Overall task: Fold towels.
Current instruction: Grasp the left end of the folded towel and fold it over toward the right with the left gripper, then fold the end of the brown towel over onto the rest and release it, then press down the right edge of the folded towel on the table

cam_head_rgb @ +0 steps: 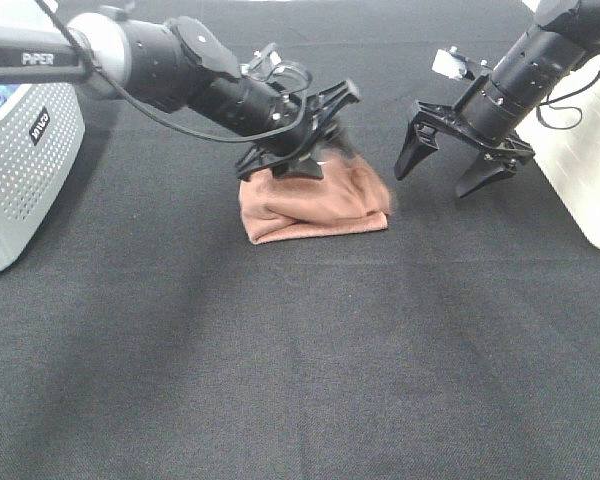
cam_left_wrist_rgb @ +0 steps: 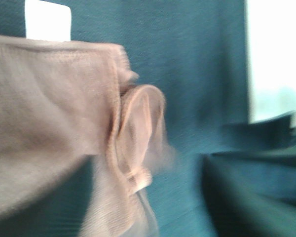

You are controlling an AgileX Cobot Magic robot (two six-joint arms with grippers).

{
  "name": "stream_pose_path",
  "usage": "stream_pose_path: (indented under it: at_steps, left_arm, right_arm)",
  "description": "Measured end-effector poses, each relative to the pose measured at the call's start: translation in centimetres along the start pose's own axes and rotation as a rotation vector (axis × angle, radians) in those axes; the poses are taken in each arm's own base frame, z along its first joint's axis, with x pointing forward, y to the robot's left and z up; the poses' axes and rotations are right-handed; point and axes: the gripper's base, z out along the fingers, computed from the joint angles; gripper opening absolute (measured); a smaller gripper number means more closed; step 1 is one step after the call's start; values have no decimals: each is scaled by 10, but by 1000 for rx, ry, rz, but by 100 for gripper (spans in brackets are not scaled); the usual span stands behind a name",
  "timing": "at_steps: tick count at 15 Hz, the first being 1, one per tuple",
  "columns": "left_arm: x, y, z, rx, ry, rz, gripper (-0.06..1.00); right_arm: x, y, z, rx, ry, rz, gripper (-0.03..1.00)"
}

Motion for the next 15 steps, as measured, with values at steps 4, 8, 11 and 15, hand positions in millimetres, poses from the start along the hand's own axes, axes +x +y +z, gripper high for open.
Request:
stream_pose_path:
  at_steps: [4,8,11,15]
  left_arm:
    - [-4,-3,-3,25,-32,-22,74]
    - [-49,0,-51,9,-145,219,74]
    - [-82,11,-91,-26,-234,266,74]
    - [-87,21,-98,-45,-210,268,74]
  right_arm:
    - [-1,5,-1,-51,-14,23,86]
    - [-5,36,-7,-278,-63,-15,86]
    - [0,90,5,-418,-72,-139,85]
    - [-1,95,47,-464,-71,-144,85]
